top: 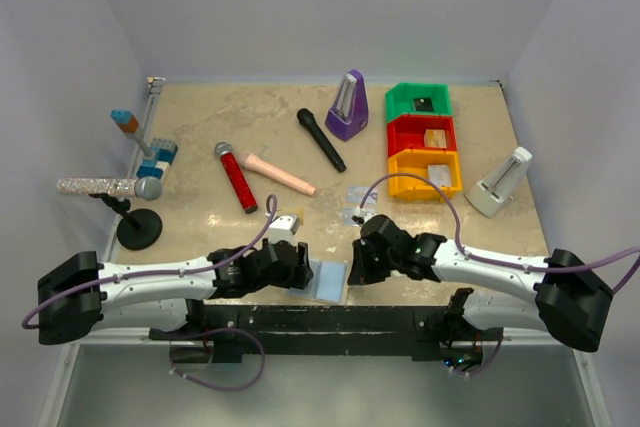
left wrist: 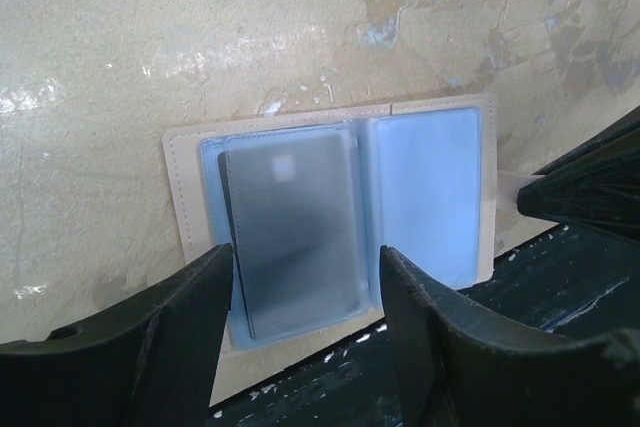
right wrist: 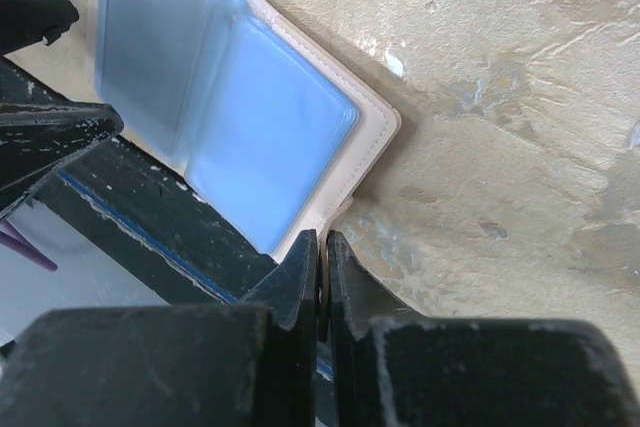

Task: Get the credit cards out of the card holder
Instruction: Remove the credit card from the card holder.

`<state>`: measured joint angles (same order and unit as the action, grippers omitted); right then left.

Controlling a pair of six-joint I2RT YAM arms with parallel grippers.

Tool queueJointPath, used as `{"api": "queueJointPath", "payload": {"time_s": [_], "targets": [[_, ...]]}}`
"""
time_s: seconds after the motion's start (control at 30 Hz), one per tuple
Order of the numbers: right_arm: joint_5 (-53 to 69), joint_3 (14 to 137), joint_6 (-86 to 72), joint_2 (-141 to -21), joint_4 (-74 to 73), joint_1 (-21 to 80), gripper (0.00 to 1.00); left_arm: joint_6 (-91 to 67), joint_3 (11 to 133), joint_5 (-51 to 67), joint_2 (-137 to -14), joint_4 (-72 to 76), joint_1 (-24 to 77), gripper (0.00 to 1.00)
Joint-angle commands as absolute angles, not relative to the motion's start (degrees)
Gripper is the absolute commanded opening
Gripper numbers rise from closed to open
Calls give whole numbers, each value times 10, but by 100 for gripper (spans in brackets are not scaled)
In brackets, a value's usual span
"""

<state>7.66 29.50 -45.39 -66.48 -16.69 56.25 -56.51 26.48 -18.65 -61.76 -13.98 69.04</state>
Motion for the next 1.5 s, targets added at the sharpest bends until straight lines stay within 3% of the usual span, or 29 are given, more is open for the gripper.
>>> {"api": "queueJointPath", "payload": {"time_s": [0.0, 0.83, 1.47], "targets": [[85, 295, -454, -665, -148, 565, 0, -573, 268, -207, -607, -148, 691, 65], [91, 296, -454, -676, -139, 565, 0, -570, 270, -178, -664, -119, 691, 64], [93, 294, -451, -676, -140, 565, 0, -532, 269, -62, -729, -4, 691, 63]]}}
